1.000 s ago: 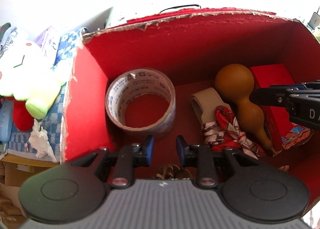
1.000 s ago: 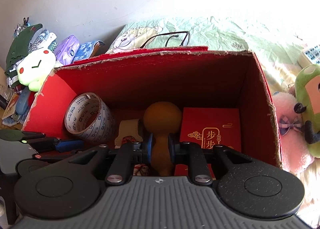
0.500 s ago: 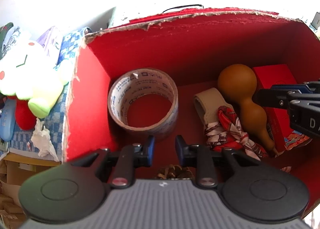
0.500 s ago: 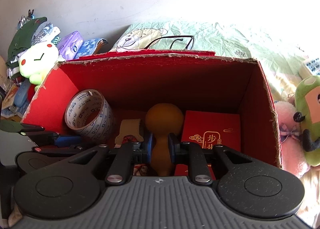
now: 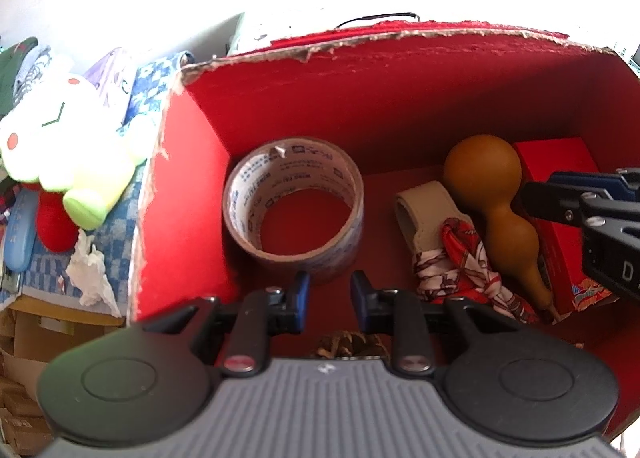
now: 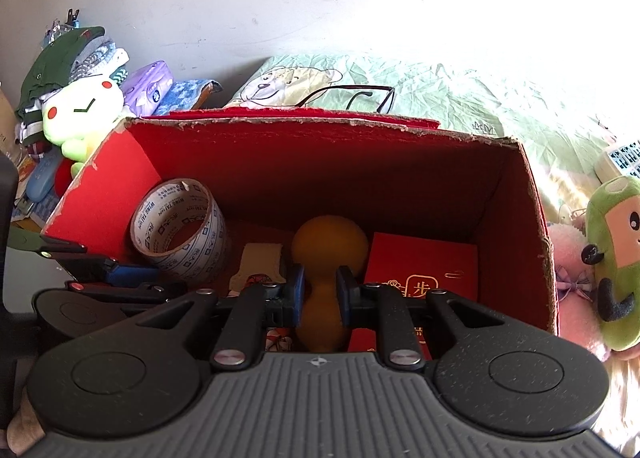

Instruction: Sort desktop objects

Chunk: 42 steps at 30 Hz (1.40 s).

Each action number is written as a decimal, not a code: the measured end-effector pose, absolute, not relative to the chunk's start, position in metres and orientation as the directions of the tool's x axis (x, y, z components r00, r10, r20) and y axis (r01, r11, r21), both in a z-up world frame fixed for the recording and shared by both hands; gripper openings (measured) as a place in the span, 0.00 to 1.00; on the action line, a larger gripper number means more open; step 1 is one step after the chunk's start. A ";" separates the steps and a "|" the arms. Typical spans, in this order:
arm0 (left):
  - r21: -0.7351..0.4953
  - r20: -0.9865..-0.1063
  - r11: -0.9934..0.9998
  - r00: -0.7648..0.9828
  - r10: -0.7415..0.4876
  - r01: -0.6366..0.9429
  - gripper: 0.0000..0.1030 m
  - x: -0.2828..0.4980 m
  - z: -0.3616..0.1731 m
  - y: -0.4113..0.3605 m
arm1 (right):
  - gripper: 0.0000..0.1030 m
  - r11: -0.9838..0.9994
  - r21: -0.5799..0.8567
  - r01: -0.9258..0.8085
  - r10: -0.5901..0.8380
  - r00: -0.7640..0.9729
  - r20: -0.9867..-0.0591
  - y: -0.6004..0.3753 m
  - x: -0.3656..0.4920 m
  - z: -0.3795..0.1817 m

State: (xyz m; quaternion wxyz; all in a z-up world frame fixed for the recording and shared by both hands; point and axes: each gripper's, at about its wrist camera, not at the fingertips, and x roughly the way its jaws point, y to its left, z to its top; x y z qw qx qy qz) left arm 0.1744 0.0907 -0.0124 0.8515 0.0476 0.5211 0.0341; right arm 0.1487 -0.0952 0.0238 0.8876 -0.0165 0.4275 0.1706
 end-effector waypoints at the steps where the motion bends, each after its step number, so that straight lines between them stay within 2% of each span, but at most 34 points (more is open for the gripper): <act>1: 0.116 -0.884 0.993 0.455 0.107 -0.009 0.28 0.174 -0.012 0.091 | 0.19 0.943 0.119 -0.312 0.287 0.576 -0.765 -0.096 0.149 0.024; 15: 0.101 -0.888 0.995 0.452 0.087 0.007 0.30 0.183 -0.020 0.090 | 0.20 0.971 0.209 -0.119 0.239 0.578 -0.780 -0.111 0.156 0.020; 28: 0.088 -0.889 0.996 0.452 0.071 0.017 0.34 0.184 -0.021 0.089 | 0.20 0.990 0.137 -0.035 0.128 0.634 -0.762 -0.106 0.149 0.024; 42: 0.090 -0.889 0.996 0.453 0.074 0.015 0.33 0.188 -0.024 0.090 | 0.20 0.991 0.131 -0.010 0.108 0.626 -0.772 -0.104 0.150 0.026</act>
